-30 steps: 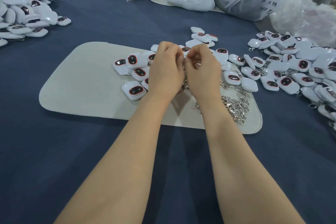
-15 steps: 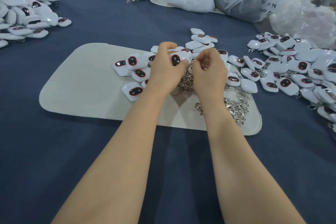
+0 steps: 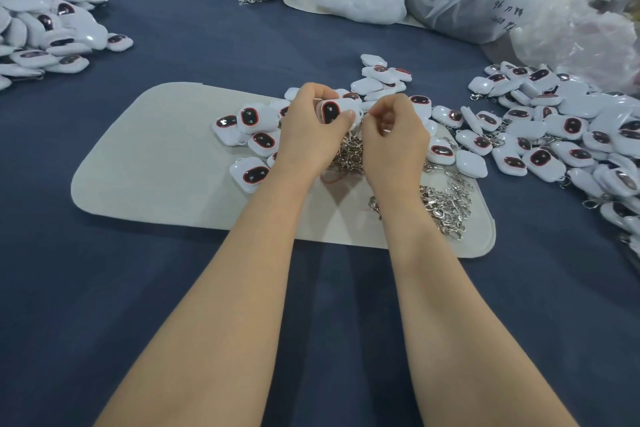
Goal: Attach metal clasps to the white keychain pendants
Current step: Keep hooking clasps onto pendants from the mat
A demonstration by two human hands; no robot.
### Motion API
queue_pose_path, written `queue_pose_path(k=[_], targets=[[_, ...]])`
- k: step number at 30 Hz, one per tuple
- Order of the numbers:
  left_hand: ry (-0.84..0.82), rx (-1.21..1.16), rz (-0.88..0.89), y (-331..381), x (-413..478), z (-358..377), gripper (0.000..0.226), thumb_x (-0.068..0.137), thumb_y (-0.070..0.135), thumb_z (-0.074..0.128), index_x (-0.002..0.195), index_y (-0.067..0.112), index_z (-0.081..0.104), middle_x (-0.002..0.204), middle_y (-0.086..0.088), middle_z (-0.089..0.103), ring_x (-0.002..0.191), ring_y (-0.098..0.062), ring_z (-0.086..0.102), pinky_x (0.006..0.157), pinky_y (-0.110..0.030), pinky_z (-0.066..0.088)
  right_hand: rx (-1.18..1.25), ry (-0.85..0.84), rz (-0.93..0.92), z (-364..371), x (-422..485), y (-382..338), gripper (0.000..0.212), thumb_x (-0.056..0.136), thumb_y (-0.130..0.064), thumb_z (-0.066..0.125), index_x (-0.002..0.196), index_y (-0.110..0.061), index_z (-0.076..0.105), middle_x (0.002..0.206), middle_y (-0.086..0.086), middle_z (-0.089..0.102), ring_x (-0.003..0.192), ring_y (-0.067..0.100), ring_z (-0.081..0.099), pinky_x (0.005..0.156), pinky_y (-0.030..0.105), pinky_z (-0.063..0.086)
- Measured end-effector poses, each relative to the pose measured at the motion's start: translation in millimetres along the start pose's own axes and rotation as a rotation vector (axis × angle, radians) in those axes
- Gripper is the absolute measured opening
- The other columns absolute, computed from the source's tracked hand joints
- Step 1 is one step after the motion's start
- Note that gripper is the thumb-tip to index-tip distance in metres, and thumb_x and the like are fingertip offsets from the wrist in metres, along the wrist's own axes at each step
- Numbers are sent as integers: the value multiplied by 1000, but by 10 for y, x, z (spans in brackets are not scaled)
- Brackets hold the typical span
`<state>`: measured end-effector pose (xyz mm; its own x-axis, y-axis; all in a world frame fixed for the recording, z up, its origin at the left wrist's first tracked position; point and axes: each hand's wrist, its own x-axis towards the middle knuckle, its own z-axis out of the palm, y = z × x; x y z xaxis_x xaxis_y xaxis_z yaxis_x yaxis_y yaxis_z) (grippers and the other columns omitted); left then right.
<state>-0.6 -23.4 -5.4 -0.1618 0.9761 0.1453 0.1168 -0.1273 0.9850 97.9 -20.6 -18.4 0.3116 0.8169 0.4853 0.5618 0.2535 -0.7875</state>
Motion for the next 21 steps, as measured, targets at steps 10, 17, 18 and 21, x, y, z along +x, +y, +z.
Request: queue_pose_path(k=[10, 17, 18, 21], targets=[[6, 93, 50, -38, 4, 15, 22, 84, 18, 67, 99, 20, 51, 87, 18, 50, 89, -12, 54, 81, -23, 45, -15, 0, -1, 9, -15, 15, 13, 83, -3, 55, 83, -17, 55, 66, -16, 50, 62, -1, 48, 63, 7, 35], [26, 118, 53, -56, 24, 13, 22, 85, 19, 67, 99, 20, 50, 85, 19, 48, 85, -10, 51, 77, -21, 41, -48, -5, -38, 32, -20, 21, 11, 84, -2, 53, 82, -13, 55, 73, -5, 56, 68, 13, 49, 64, 17, 39], [29, 124, 55, -58, 21, 12, 22, 84, 19, 67, 99, 20, 50, 84, 18, 48, 83, -9, 51, 76, -21, 41, -58, -9, -47, 35, -24, 22, 10, 84, -2, 53, 83, -11, 56, 74, -2, 58, 69, 16, 51, 67, 23, 42], [38, 139, 61, -62, 18, 10, 23, 83, 19, 68, 97, 20, 50, 81, 18, 48, 78, -8, 50, 73, -21, 40, -106, -27, -69, 48, -24, 27, 9, 84, -1, 51, 85, -8, 58, 78, 5, 62, 75, 25, 55, 72, 37, 45]])
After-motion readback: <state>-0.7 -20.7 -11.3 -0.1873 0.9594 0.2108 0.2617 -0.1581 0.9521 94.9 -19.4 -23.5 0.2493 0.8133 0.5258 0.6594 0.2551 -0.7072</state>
